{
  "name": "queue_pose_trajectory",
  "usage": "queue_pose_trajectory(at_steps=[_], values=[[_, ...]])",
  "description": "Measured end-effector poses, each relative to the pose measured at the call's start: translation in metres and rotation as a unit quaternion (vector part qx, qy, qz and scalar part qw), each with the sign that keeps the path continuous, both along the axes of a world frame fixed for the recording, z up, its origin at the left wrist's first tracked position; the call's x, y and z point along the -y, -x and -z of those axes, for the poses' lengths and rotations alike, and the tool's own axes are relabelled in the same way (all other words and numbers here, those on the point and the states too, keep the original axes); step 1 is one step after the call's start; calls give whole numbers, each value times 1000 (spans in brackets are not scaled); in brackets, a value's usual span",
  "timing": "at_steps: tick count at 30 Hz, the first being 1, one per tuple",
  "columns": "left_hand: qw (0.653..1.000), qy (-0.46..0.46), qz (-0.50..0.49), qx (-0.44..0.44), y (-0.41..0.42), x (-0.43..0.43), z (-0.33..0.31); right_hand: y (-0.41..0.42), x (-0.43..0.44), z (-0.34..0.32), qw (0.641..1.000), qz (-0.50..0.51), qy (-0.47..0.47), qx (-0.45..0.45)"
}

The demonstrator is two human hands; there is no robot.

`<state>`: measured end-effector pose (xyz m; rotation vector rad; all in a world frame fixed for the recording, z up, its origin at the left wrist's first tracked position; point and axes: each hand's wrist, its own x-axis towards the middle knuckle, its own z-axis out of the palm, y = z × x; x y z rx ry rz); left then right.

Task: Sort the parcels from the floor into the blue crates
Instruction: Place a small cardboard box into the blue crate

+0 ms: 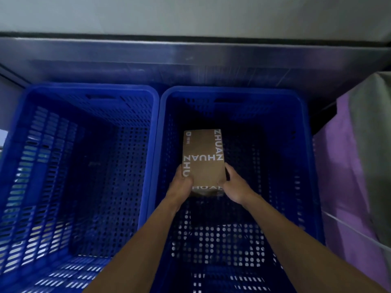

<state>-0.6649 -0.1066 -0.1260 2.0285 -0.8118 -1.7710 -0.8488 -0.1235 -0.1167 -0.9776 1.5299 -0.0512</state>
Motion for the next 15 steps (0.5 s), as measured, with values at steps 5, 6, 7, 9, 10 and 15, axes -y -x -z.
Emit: queue_pose_trajectory(at_steps=[5,6,7,9,10,15], values=[[998,-24,5,56,2,-4,25,-10,-5,22,999,-36,-27,-23],[998,-39,12,55,2,-5,29,-11,-9,26,998,-32,-39,-21],[997,-55,22,54,2,-6,36,-13,-11,28,999,-26,-39,-22],[994,-92,29,46,8,-7,27,-14,-13,30,999,-18,-38,-23],[993,-109,26,33,13,-7,22,-13,-14,32,998,-21,-39,-38],[979,-186,-8,-89,47,-18,25,4,4,25,990,-68,25,-122]])
